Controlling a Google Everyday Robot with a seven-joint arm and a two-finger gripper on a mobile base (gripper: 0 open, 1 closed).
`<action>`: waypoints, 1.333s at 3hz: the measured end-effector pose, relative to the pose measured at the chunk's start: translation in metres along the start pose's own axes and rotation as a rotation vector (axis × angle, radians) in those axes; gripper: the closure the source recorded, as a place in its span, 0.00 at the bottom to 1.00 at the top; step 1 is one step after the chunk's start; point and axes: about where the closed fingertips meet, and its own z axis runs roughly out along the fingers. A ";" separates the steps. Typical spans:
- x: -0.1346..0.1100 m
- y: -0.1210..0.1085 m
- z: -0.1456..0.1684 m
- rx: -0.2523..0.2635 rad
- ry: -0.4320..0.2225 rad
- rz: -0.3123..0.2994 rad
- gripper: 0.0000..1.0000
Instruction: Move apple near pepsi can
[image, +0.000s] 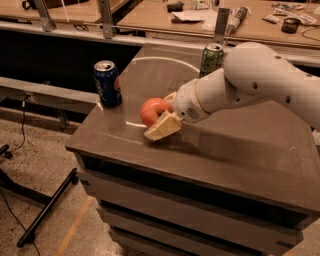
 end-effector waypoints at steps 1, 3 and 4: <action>-0.001 0.001 0.001 -0.003 0.000 -0.001 0.36; -0.003 0.003 0.003 -0.007 0.000 -0.006 0.00; -0.003 0.003 0.003 -0.007 0.000 -0.006 0.00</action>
Offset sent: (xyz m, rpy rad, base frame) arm -0.0007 0.0013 -0.0002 0.0001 0.0004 0.0024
